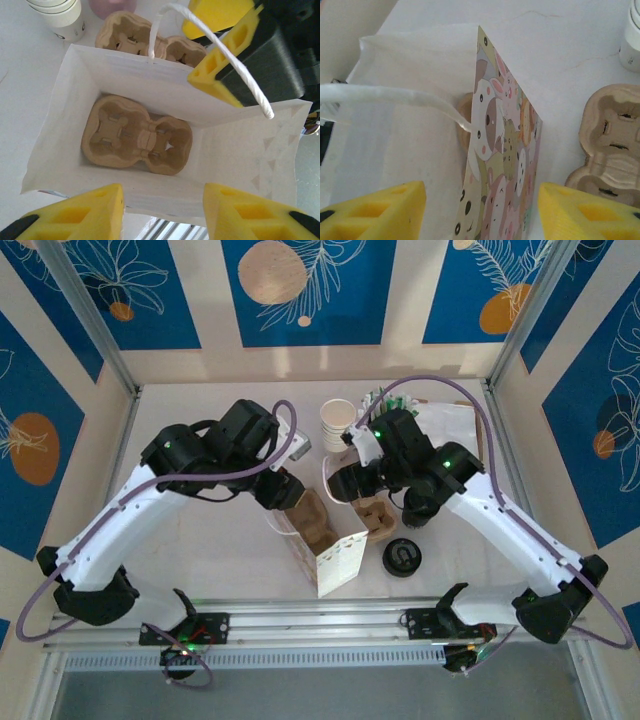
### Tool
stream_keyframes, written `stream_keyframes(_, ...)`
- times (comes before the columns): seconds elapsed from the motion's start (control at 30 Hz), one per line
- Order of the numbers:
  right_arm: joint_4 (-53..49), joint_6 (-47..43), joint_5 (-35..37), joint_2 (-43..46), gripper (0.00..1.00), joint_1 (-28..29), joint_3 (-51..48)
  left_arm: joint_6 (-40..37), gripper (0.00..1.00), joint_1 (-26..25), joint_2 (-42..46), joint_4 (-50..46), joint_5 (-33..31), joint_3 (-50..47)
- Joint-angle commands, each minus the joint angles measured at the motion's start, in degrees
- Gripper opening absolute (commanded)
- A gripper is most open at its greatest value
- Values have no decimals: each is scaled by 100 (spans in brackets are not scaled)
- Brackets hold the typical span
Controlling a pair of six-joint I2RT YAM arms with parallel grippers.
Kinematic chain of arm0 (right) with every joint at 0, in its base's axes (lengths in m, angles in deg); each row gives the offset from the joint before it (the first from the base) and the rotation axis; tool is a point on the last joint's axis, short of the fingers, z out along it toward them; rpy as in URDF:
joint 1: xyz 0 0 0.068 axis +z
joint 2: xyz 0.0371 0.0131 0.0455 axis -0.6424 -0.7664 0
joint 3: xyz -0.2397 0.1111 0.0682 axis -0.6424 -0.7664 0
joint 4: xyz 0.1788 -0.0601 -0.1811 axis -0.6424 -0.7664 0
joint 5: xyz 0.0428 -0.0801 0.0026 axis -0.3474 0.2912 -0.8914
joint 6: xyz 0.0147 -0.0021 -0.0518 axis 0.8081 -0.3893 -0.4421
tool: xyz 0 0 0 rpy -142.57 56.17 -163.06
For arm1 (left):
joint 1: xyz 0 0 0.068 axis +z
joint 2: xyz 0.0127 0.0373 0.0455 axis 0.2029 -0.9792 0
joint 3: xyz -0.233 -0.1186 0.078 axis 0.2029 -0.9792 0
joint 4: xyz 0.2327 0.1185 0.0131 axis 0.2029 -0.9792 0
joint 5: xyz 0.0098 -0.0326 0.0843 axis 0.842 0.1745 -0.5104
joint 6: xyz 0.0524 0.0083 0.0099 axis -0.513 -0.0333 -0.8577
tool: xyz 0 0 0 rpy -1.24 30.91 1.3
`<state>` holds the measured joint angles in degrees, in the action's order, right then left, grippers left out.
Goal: Pack the takeout coffee
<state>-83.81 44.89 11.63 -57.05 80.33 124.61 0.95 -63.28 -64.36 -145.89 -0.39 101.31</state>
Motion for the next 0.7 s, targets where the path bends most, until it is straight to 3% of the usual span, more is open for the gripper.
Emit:
stream_keyframes(0.0, -165, -234, -160, -101, 60, 16, 153, -117, 46, -31, -81, -198, -125, 224)
stream_keyframes(0.1, -220, -275, -158, -212, 60, 19, 145, -126, 46, -28, -132, -199, -101, 293)
stream_keyframes(0.2, -274, -277, -113, -362, 53, 50, 180, -114, 46, -28, -195, -233, -132, 395)
stream_keyframes(0.3, -235, -108, -43, -412, 25, 88, 167, -89, 44, -28, -212, -226, -202, 491)
stream_keyframes(0.37, -131, 9, -52, -349, 13, 192, 135, -84, 44, -30, -211, -218, -227, 547)
stream_keyframes(0.57, 94, 993, 492, 192, 0, 660, 33, -56, 43, -31, -255, -364, -260, 780)
stream_keyframes(0.67, 647, 1720, 1447, 498, 0, 961, -419, -23, 42, -28, -242, -396, -338, 848)
